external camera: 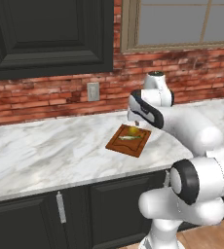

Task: Retrieve a lemon from the fridge and place it on the cutting board with the fish.

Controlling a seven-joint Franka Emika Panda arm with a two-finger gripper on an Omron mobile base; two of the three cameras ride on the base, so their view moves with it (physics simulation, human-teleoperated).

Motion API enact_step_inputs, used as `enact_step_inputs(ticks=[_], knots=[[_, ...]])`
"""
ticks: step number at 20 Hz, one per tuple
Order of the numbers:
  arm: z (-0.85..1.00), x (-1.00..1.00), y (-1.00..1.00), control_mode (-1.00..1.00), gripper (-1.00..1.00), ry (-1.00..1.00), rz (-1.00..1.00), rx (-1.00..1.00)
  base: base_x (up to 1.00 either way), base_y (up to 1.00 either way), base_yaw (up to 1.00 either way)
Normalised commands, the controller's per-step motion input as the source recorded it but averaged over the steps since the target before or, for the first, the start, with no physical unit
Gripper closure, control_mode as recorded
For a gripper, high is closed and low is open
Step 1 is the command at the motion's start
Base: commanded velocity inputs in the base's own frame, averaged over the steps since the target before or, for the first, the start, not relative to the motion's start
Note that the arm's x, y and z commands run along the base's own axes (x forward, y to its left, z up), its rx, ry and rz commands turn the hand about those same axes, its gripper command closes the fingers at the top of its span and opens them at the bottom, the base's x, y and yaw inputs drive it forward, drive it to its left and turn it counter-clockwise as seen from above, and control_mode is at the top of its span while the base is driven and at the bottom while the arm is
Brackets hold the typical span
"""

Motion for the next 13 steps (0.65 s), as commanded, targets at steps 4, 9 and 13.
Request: enact_step_inputs(ticks=[4,9,13], knots=[[0.98,-1.00,0.00,-1.00,-1.00,0.00,0.20,0.00,0.00,0.00,0.00],[0.10,-1.00,0.00,-1.00,-1.00,-0.06,0.04,0.03,0.00,0.00,0.00],[0.13,-0.66,0.10,-1.00,-1.00,0.00,-0.02,-0.02,0.00,0.00,0.00]])
